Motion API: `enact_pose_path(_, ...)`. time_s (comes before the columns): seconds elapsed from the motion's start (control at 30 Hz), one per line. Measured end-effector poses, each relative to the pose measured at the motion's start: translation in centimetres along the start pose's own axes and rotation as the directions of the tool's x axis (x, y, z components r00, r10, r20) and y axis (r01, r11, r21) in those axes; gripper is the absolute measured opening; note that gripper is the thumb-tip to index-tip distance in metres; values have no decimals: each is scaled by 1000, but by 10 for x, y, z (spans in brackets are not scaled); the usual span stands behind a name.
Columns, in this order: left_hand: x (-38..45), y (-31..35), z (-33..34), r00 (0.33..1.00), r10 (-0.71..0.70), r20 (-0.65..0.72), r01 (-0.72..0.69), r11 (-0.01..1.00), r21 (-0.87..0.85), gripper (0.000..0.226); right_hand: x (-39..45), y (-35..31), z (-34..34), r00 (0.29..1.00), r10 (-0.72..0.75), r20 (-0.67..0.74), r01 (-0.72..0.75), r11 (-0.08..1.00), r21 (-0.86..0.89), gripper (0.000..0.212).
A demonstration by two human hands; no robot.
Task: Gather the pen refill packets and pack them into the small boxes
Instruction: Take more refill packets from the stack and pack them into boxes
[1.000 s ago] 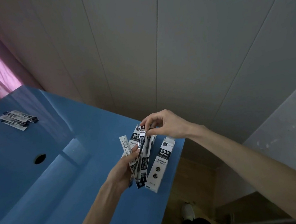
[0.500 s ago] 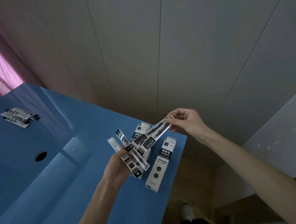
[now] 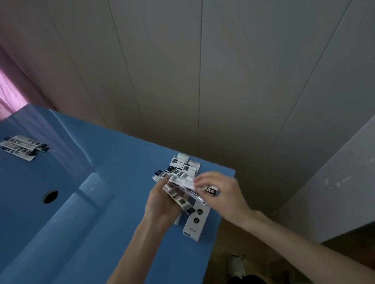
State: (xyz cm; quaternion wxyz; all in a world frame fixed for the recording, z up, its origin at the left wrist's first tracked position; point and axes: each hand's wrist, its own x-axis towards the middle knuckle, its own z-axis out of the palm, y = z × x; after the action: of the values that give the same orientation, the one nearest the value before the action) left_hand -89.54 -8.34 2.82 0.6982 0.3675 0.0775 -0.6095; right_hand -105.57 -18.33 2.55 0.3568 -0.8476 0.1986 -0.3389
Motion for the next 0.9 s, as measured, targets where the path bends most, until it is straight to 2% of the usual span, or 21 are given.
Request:
enact_pose_path(0.1,-2,3,0,1000,4,18,-6,994,111,37,-15,5,5,988,-89,124,96,994,-49,19)
enact_pose_path(0.27,1,2,-9,998,33,-46,-23,979,203,31,-18,2,-4,953,-67,295,112,984,-140,39)
enact_pose_path(0.33,2,1,-12,996,66,-55,-49,959,280,31,-16,-1,-9,957,-33,287,65,992,-104,37)
enact_pose_path(0.4,3,2,-15,993,99,-56,-72,929,363,30,-9,-2,-13,980,27,197,-25,1000,-14,28)
enact_pose_path(0.47,-2,2,-15,991,127,-39,-93,873,478,28,6,-3,-12,975,181,125,-185,983,17,28)
enact_pose_path(0.53,-5,1,-15,990,141,-8,-110,806,581,23,24,0,-7,916,368,161,-378,925,37,39)
enact_pose_path(0.63,-11,-3,-11,992,113,53,-117,704,701,21,48,3,5,819,511,260,-542,839,58,62)
enact_pose_path(0.77,-18,-4,-4,995,70,73,-101,637,764,24,55,9,16,796,534,284,-586,797,143,55)
enact_pose_path(0.9,-21,-3,-8,997,40,59,-71,626,777,32,45,13,17,842,478,248,-513,853,97,35)
